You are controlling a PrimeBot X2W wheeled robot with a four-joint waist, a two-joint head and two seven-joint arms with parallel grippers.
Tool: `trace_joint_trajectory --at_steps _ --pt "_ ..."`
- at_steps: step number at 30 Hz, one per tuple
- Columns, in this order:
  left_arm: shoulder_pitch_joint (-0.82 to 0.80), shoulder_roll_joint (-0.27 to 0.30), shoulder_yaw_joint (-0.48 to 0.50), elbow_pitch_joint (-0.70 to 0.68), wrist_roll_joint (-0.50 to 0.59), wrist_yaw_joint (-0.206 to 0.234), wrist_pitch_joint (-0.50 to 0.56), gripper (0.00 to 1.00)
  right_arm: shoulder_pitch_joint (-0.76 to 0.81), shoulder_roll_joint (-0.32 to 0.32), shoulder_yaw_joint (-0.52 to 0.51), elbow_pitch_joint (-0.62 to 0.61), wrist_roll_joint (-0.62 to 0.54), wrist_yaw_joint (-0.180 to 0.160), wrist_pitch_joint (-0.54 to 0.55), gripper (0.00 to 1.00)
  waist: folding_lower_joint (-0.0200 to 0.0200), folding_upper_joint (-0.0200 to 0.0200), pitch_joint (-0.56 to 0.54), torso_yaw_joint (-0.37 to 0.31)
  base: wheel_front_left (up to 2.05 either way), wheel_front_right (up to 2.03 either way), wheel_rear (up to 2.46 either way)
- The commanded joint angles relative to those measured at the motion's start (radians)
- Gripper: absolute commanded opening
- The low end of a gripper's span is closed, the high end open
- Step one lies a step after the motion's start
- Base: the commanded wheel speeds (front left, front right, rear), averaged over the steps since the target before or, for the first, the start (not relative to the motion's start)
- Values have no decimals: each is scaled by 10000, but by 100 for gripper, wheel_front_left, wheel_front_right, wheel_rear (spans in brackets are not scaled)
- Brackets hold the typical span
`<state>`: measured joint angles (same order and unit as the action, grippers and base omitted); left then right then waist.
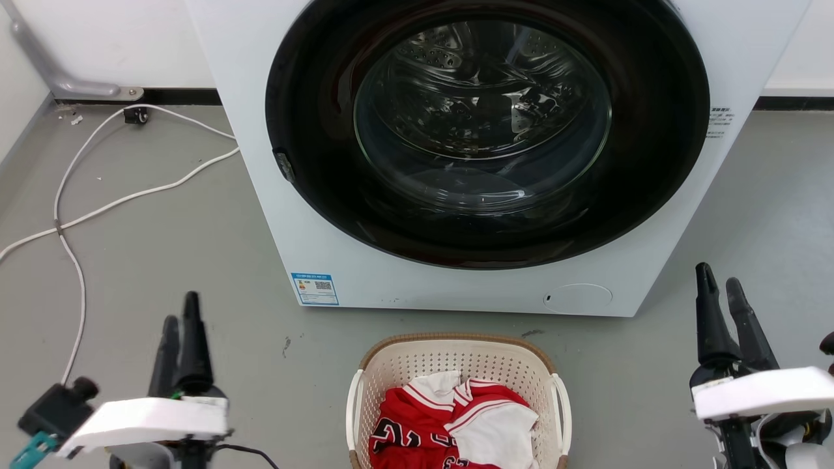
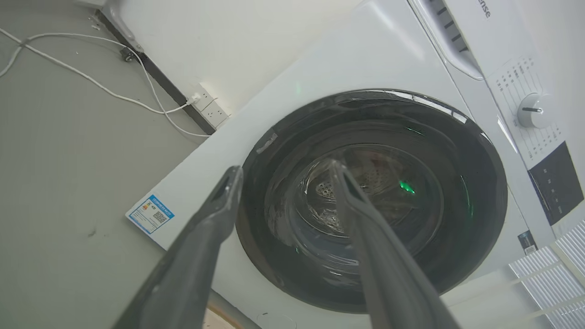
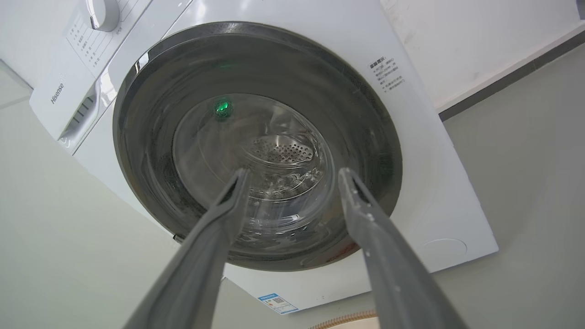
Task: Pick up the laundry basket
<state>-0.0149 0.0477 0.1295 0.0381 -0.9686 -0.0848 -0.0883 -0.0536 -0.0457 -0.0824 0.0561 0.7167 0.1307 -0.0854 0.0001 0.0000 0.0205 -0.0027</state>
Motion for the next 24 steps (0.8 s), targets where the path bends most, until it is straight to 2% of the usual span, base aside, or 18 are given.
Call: trace_joint_trajectory --at_steps 1,9,20,24 --pt "80 25 -328 -454 859 22 -120 100 68 -39 79 -284 -609 0 -138 100 -1 0 8 -6 0 0 0" --pt "212 28 -1483 -981 3016 130 -356 100 216 -43 133 -498 -2054 0 -373 100 -1 0 33 -31 0 0 0" --pt "349 35 -2351 -1205 4885 505 -631 100 301 -48 208 -511 -3531 0 -654 100 -1 0 71 -65 0 0 0" --pt "333 225 -2708 -1146 5546 719 -734 100 350 -49 198 -529 -4027 0 -763 100 -1 0 80 -70 0 0 0"
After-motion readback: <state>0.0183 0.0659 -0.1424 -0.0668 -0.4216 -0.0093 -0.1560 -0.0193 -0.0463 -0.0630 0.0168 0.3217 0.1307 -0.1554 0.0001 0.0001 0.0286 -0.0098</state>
